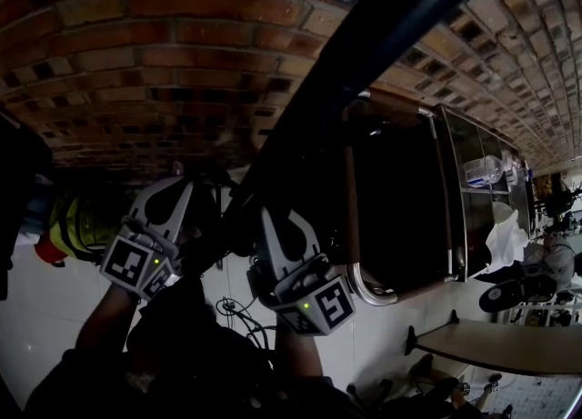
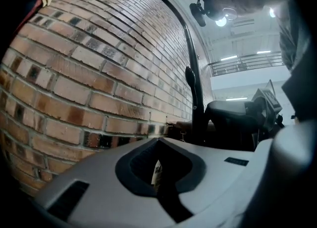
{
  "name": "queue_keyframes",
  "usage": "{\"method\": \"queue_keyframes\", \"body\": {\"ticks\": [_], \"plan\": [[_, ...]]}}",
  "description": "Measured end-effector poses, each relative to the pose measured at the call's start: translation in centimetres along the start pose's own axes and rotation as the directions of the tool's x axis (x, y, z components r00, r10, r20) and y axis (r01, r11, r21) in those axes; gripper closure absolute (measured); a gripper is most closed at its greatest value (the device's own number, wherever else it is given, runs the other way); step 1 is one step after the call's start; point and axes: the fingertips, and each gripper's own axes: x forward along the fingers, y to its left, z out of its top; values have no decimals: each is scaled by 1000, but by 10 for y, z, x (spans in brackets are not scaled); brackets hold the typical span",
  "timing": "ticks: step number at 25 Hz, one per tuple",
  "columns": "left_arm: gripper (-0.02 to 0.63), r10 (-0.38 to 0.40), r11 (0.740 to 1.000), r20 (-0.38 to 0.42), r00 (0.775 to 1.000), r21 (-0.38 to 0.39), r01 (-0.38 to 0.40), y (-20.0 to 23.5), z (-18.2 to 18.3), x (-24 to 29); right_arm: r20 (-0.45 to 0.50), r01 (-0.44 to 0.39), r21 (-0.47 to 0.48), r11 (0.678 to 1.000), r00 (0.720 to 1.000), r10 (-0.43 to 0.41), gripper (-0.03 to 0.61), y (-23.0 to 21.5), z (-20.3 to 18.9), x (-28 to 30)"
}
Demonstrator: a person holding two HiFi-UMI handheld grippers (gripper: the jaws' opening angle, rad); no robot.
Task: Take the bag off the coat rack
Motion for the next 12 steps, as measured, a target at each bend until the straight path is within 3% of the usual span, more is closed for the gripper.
{"method": "queue_keyframes", "body": {"ticks": [5, 12], "plan": [[595, -12, 1000, 0, 1000, -2, 12, -8, 6, -2, 86, 62, -26, 998, 995, -59, 551, -14, 36, -20], [597, -38, 999, 29, 999, 13, 38, -29, 22, -11, 66, 35, -98, 995, 997, -28, 551, 16, 53, -40]]}}
